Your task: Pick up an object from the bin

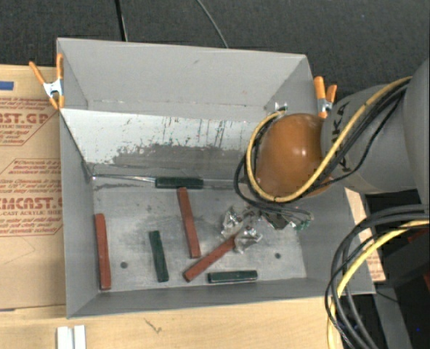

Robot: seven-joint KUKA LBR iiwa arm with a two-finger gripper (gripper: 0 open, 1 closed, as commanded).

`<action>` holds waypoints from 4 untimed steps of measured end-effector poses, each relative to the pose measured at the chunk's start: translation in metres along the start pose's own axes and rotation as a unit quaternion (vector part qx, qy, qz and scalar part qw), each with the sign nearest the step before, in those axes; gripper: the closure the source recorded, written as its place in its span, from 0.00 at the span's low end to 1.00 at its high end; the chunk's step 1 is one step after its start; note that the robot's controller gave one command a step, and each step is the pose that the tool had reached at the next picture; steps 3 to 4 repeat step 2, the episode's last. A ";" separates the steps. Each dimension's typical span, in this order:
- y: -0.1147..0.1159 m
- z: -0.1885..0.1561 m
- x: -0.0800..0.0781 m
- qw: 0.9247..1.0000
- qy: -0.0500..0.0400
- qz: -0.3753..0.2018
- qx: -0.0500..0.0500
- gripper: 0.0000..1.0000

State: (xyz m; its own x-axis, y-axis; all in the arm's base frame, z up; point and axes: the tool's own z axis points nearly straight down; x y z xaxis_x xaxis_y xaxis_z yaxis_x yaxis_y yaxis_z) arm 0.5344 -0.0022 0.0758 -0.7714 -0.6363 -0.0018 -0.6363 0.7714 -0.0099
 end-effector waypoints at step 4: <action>0.014 -0.139 0.002 1.000 -0.001 -0.010 -0.005 1.00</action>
Offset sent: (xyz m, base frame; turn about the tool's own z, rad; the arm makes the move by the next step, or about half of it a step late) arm -0.0125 0.0090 0.1390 -0.0210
